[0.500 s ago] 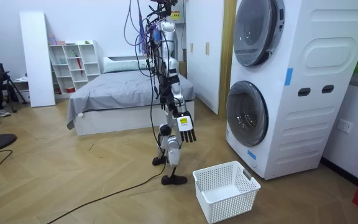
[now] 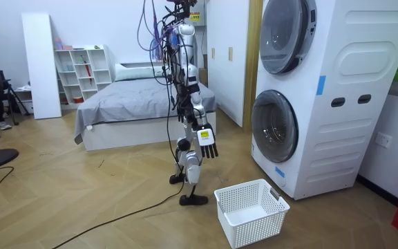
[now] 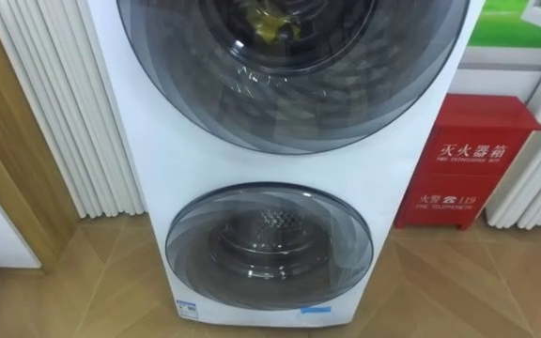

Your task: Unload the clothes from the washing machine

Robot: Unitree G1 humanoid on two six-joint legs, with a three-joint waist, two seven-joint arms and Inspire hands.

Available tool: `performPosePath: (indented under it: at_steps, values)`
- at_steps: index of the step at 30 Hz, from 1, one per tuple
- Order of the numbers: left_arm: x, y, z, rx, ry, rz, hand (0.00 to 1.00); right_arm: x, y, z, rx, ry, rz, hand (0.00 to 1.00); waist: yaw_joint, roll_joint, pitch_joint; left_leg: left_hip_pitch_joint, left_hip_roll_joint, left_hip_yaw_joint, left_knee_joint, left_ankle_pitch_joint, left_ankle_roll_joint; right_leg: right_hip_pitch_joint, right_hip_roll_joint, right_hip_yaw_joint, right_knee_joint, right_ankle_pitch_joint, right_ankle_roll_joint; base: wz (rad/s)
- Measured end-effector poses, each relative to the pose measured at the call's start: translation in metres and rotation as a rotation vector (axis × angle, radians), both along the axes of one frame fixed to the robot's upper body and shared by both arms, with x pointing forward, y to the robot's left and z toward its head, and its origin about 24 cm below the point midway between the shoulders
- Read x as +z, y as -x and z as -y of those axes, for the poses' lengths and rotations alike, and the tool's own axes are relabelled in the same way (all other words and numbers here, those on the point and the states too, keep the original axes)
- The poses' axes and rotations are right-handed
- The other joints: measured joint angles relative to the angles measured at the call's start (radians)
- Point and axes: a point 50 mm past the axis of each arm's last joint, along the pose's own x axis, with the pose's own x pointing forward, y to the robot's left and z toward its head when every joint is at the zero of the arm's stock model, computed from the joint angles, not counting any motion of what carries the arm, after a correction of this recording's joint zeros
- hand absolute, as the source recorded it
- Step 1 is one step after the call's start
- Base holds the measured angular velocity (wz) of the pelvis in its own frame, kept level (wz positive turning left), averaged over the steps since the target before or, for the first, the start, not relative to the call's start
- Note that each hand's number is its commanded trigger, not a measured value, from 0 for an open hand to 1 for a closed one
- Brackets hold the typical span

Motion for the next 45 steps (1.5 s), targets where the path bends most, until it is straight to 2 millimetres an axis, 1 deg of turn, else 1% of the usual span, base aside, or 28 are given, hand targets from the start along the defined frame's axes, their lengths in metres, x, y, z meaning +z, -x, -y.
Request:
performPosePath:
  at_steps: [7,10,12,13,14,15,16,18,19,21,22,23,24,25,27,28,29,30,31,32,34,35,38,40,42,43,44,45]
  values:
    - [-0.001,-0.003,0.002,-0.020,0.004,0.003,0.00,0.000,0.000,0.000,-0.005,0.006,-0.001,0.00,-0.001,0.003,0.0007,-0.001,0.000,0.000,-0.001,0.000,0.000,0.002,0.003,0.009,-0.010,0.000,0.000,0.00]
    - [-0.001,-0.005,0.002,-0.014,0.006,0.009,0.00,0.000,0.000,0.000,-0.047,0.016,-0.001,0.00,-0.003,0.004,0.0012,0.000,0.000,-0.001,0.000,0.000,0.000,0.007,0.003,0.006,-0.011,0.000,0.000,0.01]
    - [0.000,-0.005,0.002,-0.012,0.005,0.012,0.00,0.000,-0.003,0.001,-0.063,0.024,0.008,0.00,-0.004,0.003,0.0019,0.002,0.000,-0.001,0.001,0.000,0.000,0.009,0.003,0.007,-0.011,0.000,0.000,0.00]
    - [0.000,-0.006,0.002,-0.012,0.004,0.013,0.00,0.001,-0.006,0.001,-0.065,0.027,0.016,0.00,-0.005,-0.002,0.0019,0.005,0.000,-0.001,0.001,0.000,0.000,0.011,0.002,0.008,-0.011,0.000,0.000,0.00]
    - [0.000,-0.007,0.001,-0.014,0.003,0.017,0.00,0.002,-0.013,0.002,-0.075,0.037,0.045,0.00,-0.008,-0.007,0.0093,0.012,-0.001,-0.001,0.001,0.000,0.000,0.018,0.002,0.009,-0.011,0.000,0.000,-0.03]
    - [0.000,-0.007,0.001,-0.016,0.001,0.021,0.00,0.005,-0.022,0.004,-0.081,0.049,0.083,0.00,-0.010,-0.010,0.0116,0.015,-0.002,-0.001,0.001,0.000,0.000,0.020,0.001,0.009,-0.011,0.000,0.001,-0.04]
    - [0.000,-0.008,0.001,-0.016,0.001,0.024,0.00,0.006,-0.028,0.005,-0.088,0.055,0.107,0.00,-0.011,-0.012,0.0123,0.016,-0.002,0.000,0.002,0.000,0.000,0.021,0.000,0.010,-0.010,-0.001,0.001,0.00]
    - [0.001,-0.011,-0.002,0.000,-0.004,0.052,0.00,0.015,-0.054,0.012,-0.131,0.086,0.208,0.00,-0.011,-0.015,0.0128,0.017,-0.003,0.000,0.002,0.000,0.000,0.019,0.000,0.010,-0.007,-0.001,0.002,0.00]
    - [0.001,-0.012,-0.003,0.008,-0.007,0.061,0.00,0.019,-0.063,0.014,-0.134,0.102,0.241,0.00,-0.011,-0.016,0.0128,0.016,-0.003,0.001,0.003,0.000,0.000,0.017,-0.001,0.011,-0.005,-0.001,0.002,0.00]
    - [0.004,-0.013,-0.012,0.026,-0.030,0.074,0.00,0.041,-0.100,0.026,-0.128,0.185,0.396,0.00,-0.013,-0.019,0.0116,0.014,-0.003,0.001,0.003,0.000,0.000,0.014,-0.001,0.010,-0.003,-0.001,0.002,0.00]
    - [0.004,-0.013,-0.015,0.024,-0.037,0.074,0.00,0.047,-0.108,0.030,-0.125,0.207,0.435,0.00,-0.014,-0.019,0.0105,0.014,-0.003,0.000,0.004,0.000,0.000,0.015,0.000,0.010,-0.003,-0.001,0.002,0.00]
    - [0.006,-0.016,-0.018,0.022,-0.048,0.086,0.00,0.059,-0.123,0.038,-0.130,0.247,0.500,0.00,-0.013,-0.026,0.0098,0.016,-0.003,0.001,0.007,0.000,0.000,0.012,-0.001,0.010,-0.003,-0.002,0.002,0.00]
    - [0.008,-0.018,-0.021,0.019,-0.057,0.101,0.00,0.072,-0.137,0.044,-0.127,0.291,0.562,0.00,-0.014,-0.026,0.0049,0.016,-0.004,0.001,0.011,0.000,0.000,0.013,-0.002,0.010,-0.001,-0.002,0.002,0.00]
    - [0.008,-0.017,-0.021,0.022,-0.059,0.104,0.00,0.079,-0.144,0.047,-0.132,0.312,0.597,0.00,-0.014,-0.030,0.0049,0.016,-0.004,0.001,0.011,0.000,0.000,0.013,-0.002,0.009,0.002,-0.002,0.003,0.00]
    - [0.008,-0.017,-0.022,0.023,-0.061,0.105,0.00,0.109,-0.167,0.054,-0.121,0.400,0.729,0.00,-0.014,-0.035,0.0024,0.015,-0.003,0.000,0.011,0.000,0.000,0.015,-0.002,0.006,0.002,-0.002,0.002,0.00]
    - [0.008,-0.016,-0.022,0.023,-0.061,0.103,0.00,0.114,-0.170,0.055,-0.114,0.418,0.753,0.00,-0.014,-0.038,0.0017,0.015,-0.003,0.000,0.011,0.000,0.000,0.016,-0.001,0.006,0.002,-0.002,0.002,0.00]
    - [0.008,-0.015,-0.022,0.023,-0.060,0.101,0.00,0.125,-0.176,0.056,-0.118,0.442,0.798,0.00,-0.013,-0.039,0.0010,0.013,-0.003,0.001,0.011,0.000,0.000,0.017,-0.001,0.007,0.002,-0.002,0.002,0.00]
    - [0.008,-0.015,-0.021,0.024,-0.060,0.099,0.00,0.135,-0.182,0.055,-0.120,0.462,0.845,0.00,-0.013,-0.042,-0.0008,0.012,-0.003,0.000,0.011,0.000,0.000,0.016,-0.001,0.008,0.002,-0.002,0.002,0.00]
    - [0.008,-0.015,-0.021,0.023,-0.060,0.100,0.00,0.140,-0.184,0.054,-0.119,0.473,0.868,0.00,-0.012,-0.047,-0.0042,0.010,-0.003,0.001,0.011,0.000,0.000,0.014,-0.001,0.008,0.003,-0.002,0.002,0.00]
    - [0.008,-0.016,-0.022,0.022,-0.060,0.103,0.00,0.151,-0.189,0.053,-0.116,0.492,0.912,0.00,-0.009,-0.045,-0.0029,0.007,-0.003,0.002,0.011,0.000,0.000,0.009,-0.001,0.009,0.005,-0.002,0.002,0.00]
    - [0.009,-0.020,-0.022,0.018,-0.060,0.115,0.00,0.160,-0.194,0.052,-0.100,0.516,0.952,0.00,-0.004,-0.043,-0.0045,0.001,-0.003,0.004,0.011,0.000,0.000,0.000,-0.001,0.010,0.011,-0.002,0.002,-0.02]
    - [0.010,-0.024,-0.022,0.010,-0.061,0.128,0.00,0.164,-0.196,0.051,-0.096,0.522,0.971,0.00,-0.001,-0.046,-0.0064,-0.002,-0.002,0.004,0.012,0.000,0.000,-0.007,-0.002,0.010,0.019,-0.002,0.002,-0.03]
    - [0.010,-0.025,-0.022,0.007,-0.061,0.133,0.00,0.175,-0.210,0.048,-0.085,0.532,1.017,0.00,-0.002,-0.035,-0.0020,-0.003,-0.002,0.004,0.012,0.000,0.000,-0.012,-0.002,0.012,0.026,-0.002,0.002,-0.02]
    - [0.010,-0.023,-0.022,0.008,-0.062,0.127,0.00,0.183,-0.217,0.049,-0.085,0.543,1.042,0.00,-0.002,-0.032,-0.0027,-0.005,-0.002,0.004,0.012,0.000,0.000,-0.016,-0.002,0.011,0.031,-0.002,0.002,0.00]
    - [0.010,-0.017,-0.022,0.012,-0.063,0.111,0.00,0.199,-0.227,0.052,-0.087,0.566,1.090,0.00,0.000,-0.031,-0.0024,-0.008,-0.002,0.002,0.013,0.000,0.000,-0.021,-0.003,0.009,0.036,-0.004,0.000,0.02]
    - [0.010,-0.015,-0.022,0.014,-0.063,0.103,0.00,0.204,-0.229,0.052,-0.089,0.574,1.106,0.00,0.000,-0.032,-0.0025,-0.009,-0.002,-0.001,0.014,0.000,0.000,-0.020,-0.003,0.008,0.036,-0.004,0.000,0.05]
    - [0.009,-0.010,-0.022,0.016,-0.064,0.086,0.00,0.214,-0.234,0.053,-0.095,0.587,1.135,0.00,0.000,-0.035,-0.0038,-0.010,-0.002,-0.002,0.016,0.000,0.000,-0.020,-0.003,0.009,0.036,-0.006,-0.001,0.04]
    - [0.009,-0.009,-0.022,0.015,-0.064,0.079,0.00,0.224,-0.239,0.056,-0.105,0.599,1.168,0.00,0.002,-0.039,-0.0036,-0.011,-0.002,-0.003,0.017,0.000,0.000,-0.020,-0.003,0.007,0.036,-0.006,-0.001,0.00]
